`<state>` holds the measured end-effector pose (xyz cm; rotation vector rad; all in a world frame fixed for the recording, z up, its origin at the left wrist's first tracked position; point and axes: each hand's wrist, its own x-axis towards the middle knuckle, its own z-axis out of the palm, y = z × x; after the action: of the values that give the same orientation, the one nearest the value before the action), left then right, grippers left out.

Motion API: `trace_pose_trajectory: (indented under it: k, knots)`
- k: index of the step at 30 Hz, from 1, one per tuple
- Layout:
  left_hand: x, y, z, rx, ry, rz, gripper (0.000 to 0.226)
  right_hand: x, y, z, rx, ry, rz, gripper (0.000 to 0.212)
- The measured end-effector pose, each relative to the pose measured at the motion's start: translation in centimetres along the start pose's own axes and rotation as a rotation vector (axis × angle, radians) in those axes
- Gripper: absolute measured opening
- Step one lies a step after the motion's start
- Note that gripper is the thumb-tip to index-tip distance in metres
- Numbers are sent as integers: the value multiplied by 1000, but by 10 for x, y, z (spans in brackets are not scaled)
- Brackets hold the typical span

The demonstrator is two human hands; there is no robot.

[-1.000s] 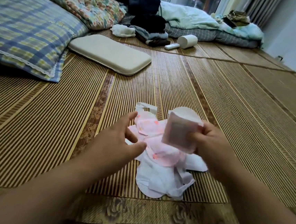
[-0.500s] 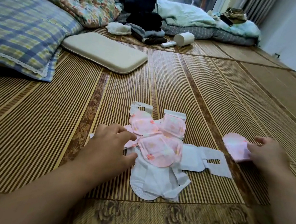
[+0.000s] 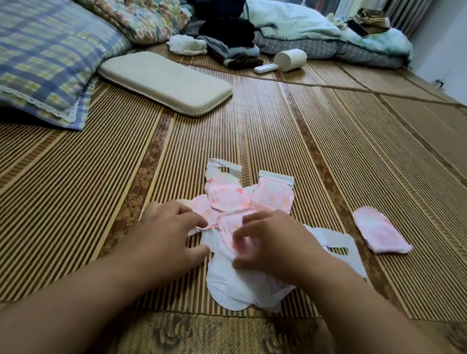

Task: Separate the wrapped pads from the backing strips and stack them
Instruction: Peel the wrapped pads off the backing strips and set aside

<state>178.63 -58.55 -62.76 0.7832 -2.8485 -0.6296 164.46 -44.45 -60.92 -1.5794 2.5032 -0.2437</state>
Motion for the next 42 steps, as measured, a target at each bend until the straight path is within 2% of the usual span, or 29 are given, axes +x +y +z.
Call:
trace_pose_trajectory:
  k: [3, 5, 9, 13, 16, 20, 25, 28, 33, 38, 42]
  knots:
    - [-4, -4, -4, -30, -22, -15, 50, 4, 3, 3, -52, 71, 1, 23]
    - [-6, -6, -6, -41, -31, -24, 50, 3, 0, 4, -83, 96, -5, 22]
    - [-7, -5, -8, -45, -29, 4, 49, -7, 2, -4, 56, 109, 51, 19]
    - [-7, -1, -7, -50, -32, 30, 50, -15, -1, 0, 75, 83, 129, 27]
    - [-4, 4, -5, -49, -25, 41, 50, -15, -10, 11, 8, 86, 182, 27]
    - [-3, 12, 0, -51, -37, 57, 49, -16, -13, 18, -102, 178, 139, 21]
    - [0, 18, 5, -62, -62, 63, 46, -19, -1, 5, 182, 57, 242, 18]
    - [4, 23, 7, -76, -52, 77, 43, -22, 4, 0, 342, 43, 296, 15]
    - [11, 31, 13, -129, 5, 98, 36, -21, 10, -5, 487, 49, 327, 13]
    - [18, 35, 18, -132, 144, 68, 32, -21, 14, -10, 589, 65, 329, 13]
    - [21, 40, 20, -125, 232, 71, 20, -24, 11, -13, 591, 129, 323, 13]
